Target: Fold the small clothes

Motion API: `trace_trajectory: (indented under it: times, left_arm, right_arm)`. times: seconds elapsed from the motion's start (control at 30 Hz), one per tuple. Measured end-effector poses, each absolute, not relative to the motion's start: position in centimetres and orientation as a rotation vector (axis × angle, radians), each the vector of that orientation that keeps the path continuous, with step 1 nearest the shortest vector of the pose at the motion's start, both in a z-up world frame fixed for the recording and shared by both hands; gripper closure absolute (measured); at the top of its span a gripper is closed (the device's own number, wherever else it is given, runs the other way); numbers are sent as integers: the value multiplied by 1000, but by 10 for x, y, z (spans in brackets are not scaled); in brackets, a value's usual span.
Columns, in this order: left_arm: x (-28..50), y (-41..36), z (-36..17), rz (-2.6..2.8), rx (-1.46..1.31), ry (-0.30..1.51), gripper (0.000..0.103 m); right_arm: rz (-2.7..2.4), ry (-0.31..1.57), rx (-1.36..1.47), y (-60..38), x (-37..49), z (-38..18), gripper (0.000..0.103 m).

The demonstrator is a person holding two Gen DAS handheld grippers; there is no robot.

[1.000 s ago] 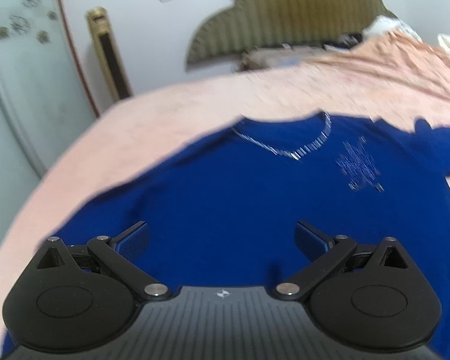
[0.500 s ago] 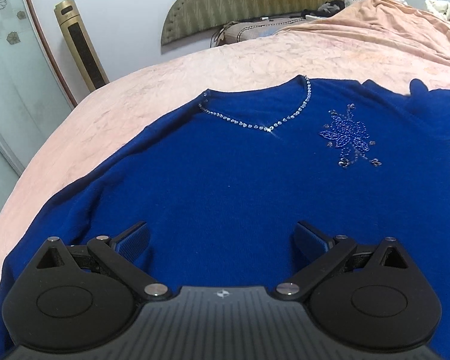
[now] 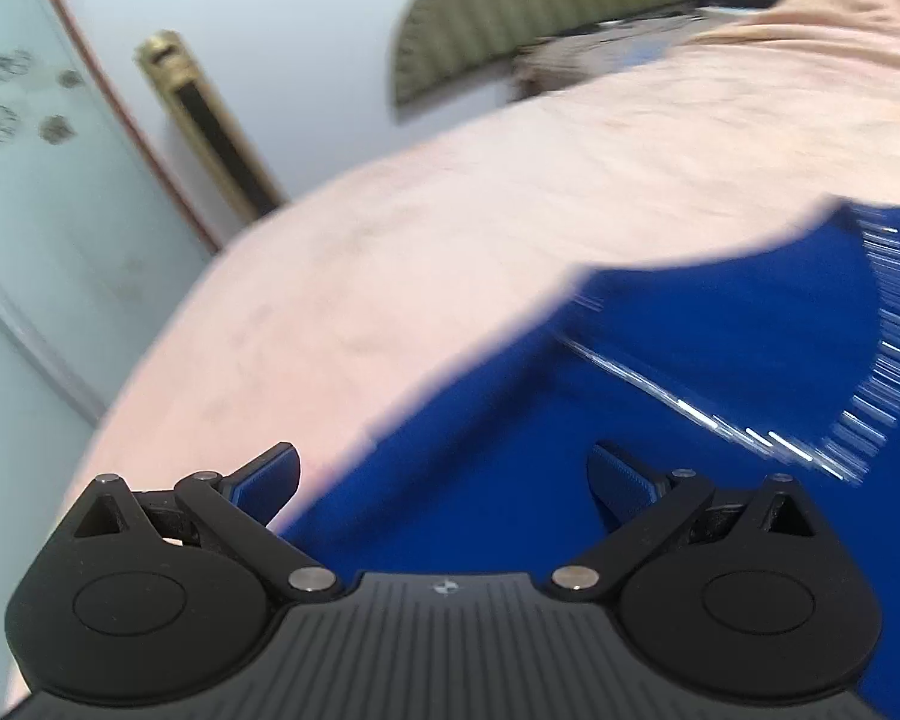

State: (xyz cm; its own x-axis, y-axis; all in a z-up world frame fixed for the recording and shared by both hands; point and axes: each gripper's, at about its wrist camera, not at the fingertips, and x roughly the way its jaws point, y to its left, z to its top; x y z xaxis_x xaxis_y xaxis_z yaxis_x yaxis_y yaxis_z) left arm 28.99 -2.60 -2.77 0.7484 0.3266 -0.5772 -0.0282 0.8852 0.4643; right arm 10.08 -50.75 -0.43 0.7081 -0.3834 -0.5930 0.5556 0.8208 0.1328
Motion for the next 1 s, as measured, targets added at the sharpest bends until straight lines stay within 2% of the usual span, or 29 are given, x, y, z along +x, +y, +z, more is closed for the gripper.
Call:
trace_trajectory:
  times: [0.2, 0.3, 0.57, 0.77, 1.0]
  left_arm:
    - [355, 4, -28, 360, 434, 689, 0]
    - [357, 7, -16, 375, 412, 685, 0]
    - [267, -15, 33, 164, 380, 614, 0]
    - [195, -17, 31, 26, 363, 630, 0]
    - [156, -3, 21, 11, 343, 650, 0]
  right_arm:
    - [-465, 555, 375, -509, 95, 16, 97]
    - [-415, 535, 463, -512, 94, 27, 97]
    - [-182, 467, 680, -488, 90, 68, 97]
    - [-37, 442, 723, -450, 86, 91, 96]
    - [107, 456, 676, -391, 94, 110, 96]
